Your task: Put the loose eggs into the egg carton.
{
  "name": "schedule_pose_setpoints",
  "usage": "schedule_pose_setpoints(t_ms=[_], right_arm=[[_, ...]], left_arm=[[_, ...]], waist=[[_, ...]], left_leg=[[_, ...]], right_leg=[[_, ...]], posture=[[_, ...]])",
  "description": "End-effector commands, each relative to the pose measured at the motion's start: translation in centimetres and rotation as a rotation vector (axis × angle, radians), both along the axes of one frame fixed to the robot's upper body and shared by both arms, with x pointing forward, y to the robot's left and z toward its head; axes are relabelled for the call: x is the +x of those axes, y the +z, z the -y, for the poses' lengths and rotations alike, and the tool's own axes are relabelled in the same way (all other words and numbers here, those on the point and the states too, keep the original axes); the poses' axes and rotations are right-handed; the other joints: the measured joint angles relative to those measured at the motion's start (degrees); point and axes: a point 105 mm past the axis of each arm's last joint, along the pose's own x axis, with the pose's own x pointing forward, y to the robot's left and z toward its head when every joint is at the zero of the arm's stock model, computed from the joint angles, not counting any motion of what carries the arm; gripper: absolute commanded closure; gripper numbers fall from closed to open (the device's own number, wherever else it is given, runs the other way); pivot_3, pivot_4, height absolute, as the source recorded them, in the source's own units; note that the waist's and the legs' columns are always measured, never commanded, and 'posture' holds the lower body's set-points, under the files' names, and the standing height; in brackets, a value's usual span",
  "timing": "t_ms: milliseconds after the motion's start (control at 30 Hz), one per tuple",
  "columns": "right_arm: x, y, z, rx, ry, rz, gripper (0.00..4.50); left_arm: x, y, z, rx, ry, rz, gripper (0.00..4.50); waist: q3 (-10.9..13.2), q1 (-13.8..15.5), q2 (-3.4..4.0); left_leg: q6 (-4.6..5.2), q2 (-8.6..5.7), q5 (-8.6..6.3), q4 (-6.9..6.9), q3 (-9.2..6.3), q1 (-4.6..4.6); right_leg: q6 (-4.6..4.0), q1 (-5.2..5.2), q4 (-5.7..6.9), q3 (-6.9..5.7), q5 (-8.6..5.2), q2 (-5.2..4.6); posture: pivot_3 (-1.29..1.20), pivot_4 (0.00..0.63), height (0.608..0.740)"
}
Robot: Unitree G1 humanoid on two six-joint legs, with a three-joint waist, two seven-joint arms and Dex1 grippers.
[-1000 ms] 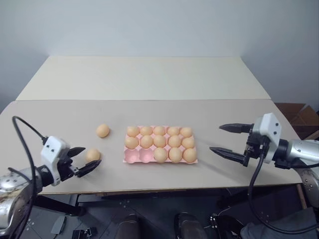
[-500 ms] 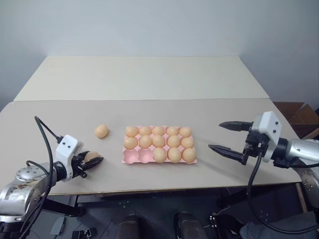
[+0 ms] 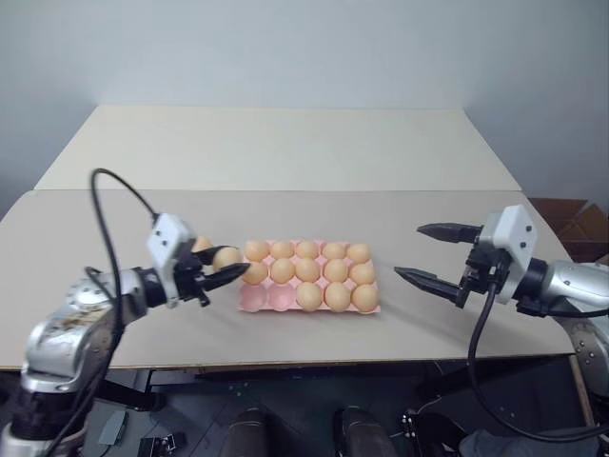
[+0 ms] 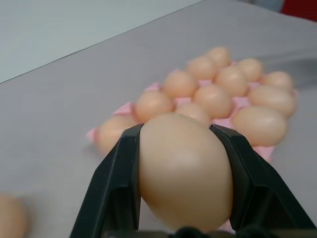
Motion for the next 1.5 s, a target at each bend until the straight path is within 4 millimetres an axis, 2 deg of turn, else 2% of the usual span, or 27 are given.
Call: schedule_pose_setpoints(t_ms=[33,133,200,300,467,500,767,867,967,1100,1233,1367,1500], right_arm=[[-0.2,0.9,-0.3,0.004,-0.003,0.047,0.00],[-0.3,0.8,-0.4,0.008,-0.011,0.052,0.00],[-0.4,0.8,-0.4,0.012,-0.016,0.054,0.00],[-0.4,0.8,-0.3,0.014,-0.023,0.057,0.00],[-0.4,0.9,-0.3,0.023,-0.028,0.059,0.00],[-0.4,0.9,-0.4,0.024,-0.028,0.059,0.00],[-0.4,0.9,-0.5,0.027,-0.008,0.058,0.00],[-0.7,0.8,-0.5,0.023,0.031,0.046,0.00],[-1.1,0.7,-0.6,0.017,0.077,0.030,0.00],[-1.7,0.5,-0.7,0.010,0.131,0.007,0.00],[-1.9,0.2,-0.7,0.011,0.158,-0.013,0.00],[-2.0,-0.2,-0.6,0.010,0.166,-0.034,0.00],[-2.0,-0.1,-0.5,0.009,0.162,-0.034,0.00]], left_arm=[[0.1,0.0,3.1,-0.025,-0.109,0.032,2.63],[0.5,-0.8,4.9,-0.015,-0.146,0.012,2.63],[0.7,-1.6,5.5,0.023,-0.156,-0.007,2.63],[0.8,-1.9,5.6,0.045,-0.163,-0.021,1.72],[0.9,-1.2,5.4,0.053,-0.153,0.019,0.07],[0.9,-1.0,5.2,0.048,-0.153,0.027,0.01],[0.2,2.9,1.3,0.018,-0.104,0.142,0.01],[-0.8,4.0,-2.2,0.031,-0.063,0.183,0.01],[-1.9,3.9,-6.1,0.095,0.004,0.163,0.01],[-4.3,3.8,-9.9,0.121,0.052,0.125,0.01],[-5.9,2.8,-11.6,0.105,0.088,0.091,0.01],[-6.3,2.2,-12.1,0.102,0.156,0.092,0.01],[-6.5,2.4,-12.0,0.072,0.188,0.105,0.01]], waist=[[0.0,0.0,0.00],[0.0,-0.1,0.00],[0.0,-0.3,0.00],[0.0,-0.4,0.00],[0.0,-0.3,0.00],[0.0,-0.3,0.00],[0.0,-0.6,0.00],[0.0,-0.8,0.00],[0.0,-1.1,0.01],[0.0,-1.2,0.03],[0.0,-1.0,0.04],[0.0,-0.3,0.03],[0.0,-0.2,0.03]], left_leg=[[0.00,0.00,0.00,0.02,-0.01,-0.01],[0.01,0.00,0.00,0.15,-0.08,-0.06],[0.01,0.00,0.00,0.19,-0.09,-0.06],[0.02,0.00,0.00,0.22,-0.12,-0.05],[0.02,0.00,0.00,0.28,-0.15,-0.06],[0.02,0.00,0.00,0.29,-0.15,-0.06],[0.02,0.03,-0.01,0.28,-0.17,-0.08],[0.02,0.03,-0.01,0.28,-0.14,-0.07],[0.03,0.07,-0.01,0.27,-0.13,-0.06],[0.02,0.11,-0.01,0.27,-0.08,-0.04],[0.02,0.11,-0.02,0.27,-0.04,-0.03],[0.01,0.11,-0.02,0.29,-0.03,-0.03],[0.01,0.12,-0.02,0.29,-0.01,-0.04]], right_leg=[[0.01,0.00,0.00,0.00,0.00,0.00],[0.02,0.01,0.04,-0.02,0.02,0.04],[0.03,0.01,0.05,-0.01,0.03,0.07],[0.05,0.02,0.08,0.00,0.04,0.08],[0.07,0.04,0.09,0.00,0.05,0.07],[0.07,0.04,0.09,-0.01,0.05,0.07],[0.07,0.00,0.09,-0.01,0.05,0.08],[0.07,0.01,0.07,-0.01,0.05,0.06],[0.06,-0.01,0.07,-0.02,0.04,0.06],[-0.01,-0.02,0.08,-0.04,0.00,0.04],[-0.20,-0.02,0.06,-0.04,-0.13,-0.01],[-0.23,0.00,0.06,-0.06,-0.14,-0.04],[-0.23,-0.02,0.07,-0.05,-0.13,-0.03]], posture=[[0.00,0.150,0.740],[0.00,0.150,0.740],[0.00,0.150,0.740],[0.00,0.150,0.740],[0.00,0.150,0.740],[0.00,0.150,0.740],[0.00,0.150,0.740],[0.00,0.150,0.740],[0.00,0.150,0.740],[0.00,0.150,0.740],[0.00,0.150,0.740],[0.00,0.150,0.740],[0.00,0.150,0.740]])
